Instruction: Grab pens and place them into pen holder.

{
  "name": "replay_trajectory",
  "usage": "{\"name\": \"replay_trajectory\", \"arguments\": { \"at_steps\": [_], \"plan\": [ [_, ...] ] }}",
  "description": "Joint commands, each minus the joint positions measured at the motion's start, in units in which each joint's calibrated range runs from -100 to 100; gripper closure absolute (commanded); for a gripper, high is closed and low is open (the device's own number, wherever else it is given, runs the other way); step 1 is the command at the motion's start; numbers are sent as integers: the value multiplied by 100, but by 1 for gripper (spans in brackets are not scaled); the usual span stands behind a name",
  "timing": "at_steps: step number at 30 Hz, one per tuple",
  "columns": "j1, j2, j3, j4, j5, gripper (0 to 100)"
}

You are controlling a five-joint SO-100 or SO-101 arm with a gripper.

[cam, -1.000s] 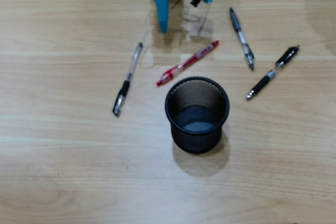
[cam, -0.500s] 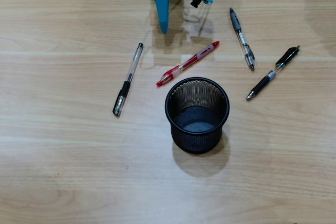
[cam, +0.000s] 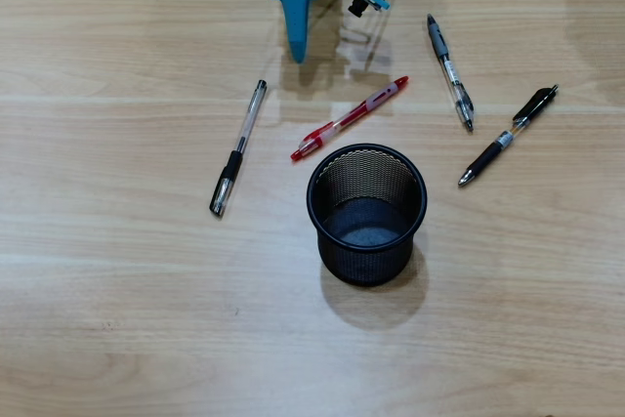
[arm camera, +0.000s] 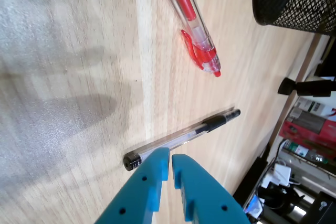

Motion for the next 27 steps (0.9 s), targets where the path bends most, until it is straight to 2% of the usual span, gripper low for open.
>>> {"name": "replay_trajectory", "arguments": {
  "at_steps": [1,7,12,25,27],
  "plan": [
    [73,-43,52,-120,-3,98],
    [73,-34,-47,-120,-24,98],
    [37,221,-943,-47,-24,97],
    [64,3108,-4201,-47,-39,98],
    [92,3448,-4590,-47,-196,98]
  ]
}}
